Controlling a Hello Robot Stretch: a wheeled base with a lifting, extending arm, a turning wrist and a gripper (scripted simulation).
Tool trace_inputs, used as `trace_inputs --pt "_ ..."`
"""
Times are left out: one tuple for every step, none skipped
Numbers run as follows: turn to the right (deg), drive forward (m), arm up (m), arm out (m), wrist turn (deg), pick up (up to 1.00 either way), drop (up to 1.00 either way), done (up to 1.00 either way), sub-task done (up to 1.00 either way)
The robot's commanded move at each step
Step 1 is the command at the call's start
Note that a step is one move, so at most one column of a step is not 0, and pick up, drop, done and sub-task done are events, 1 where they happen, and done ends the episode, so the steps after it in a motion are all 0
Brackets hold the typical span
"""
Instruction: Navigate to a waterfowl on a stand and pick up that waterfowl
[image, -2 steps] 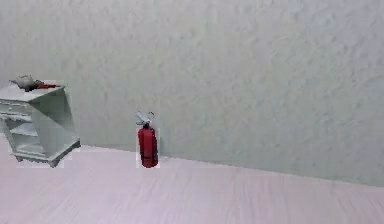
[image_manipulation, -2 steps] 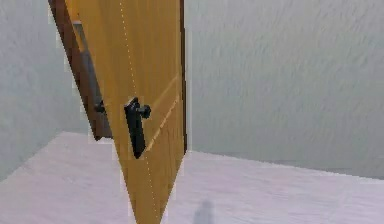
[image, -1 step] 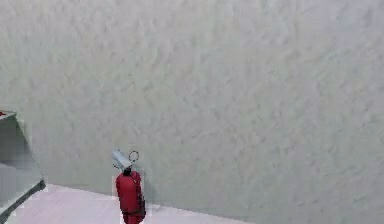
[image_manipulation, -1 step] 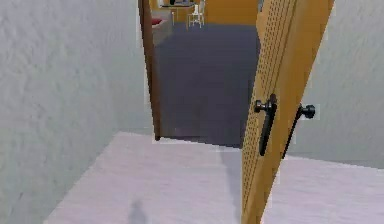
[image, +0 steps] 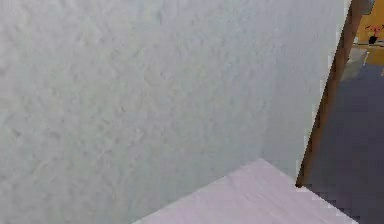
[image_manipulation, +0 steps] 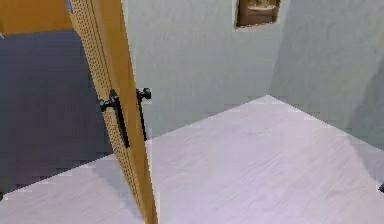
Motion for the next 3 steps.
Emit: trace_inputs --pt "36.0 0.0 0.0 0.0 0.0 0.0 0.0 0.0 0.0" --pt "0.0 0.7 0.0 0.0 0.0 0.0 0.0 0.0 0.0" --pt "15.0 0.0 0.0 0.0 0.0 0.0 0.0 0.0 0.0"
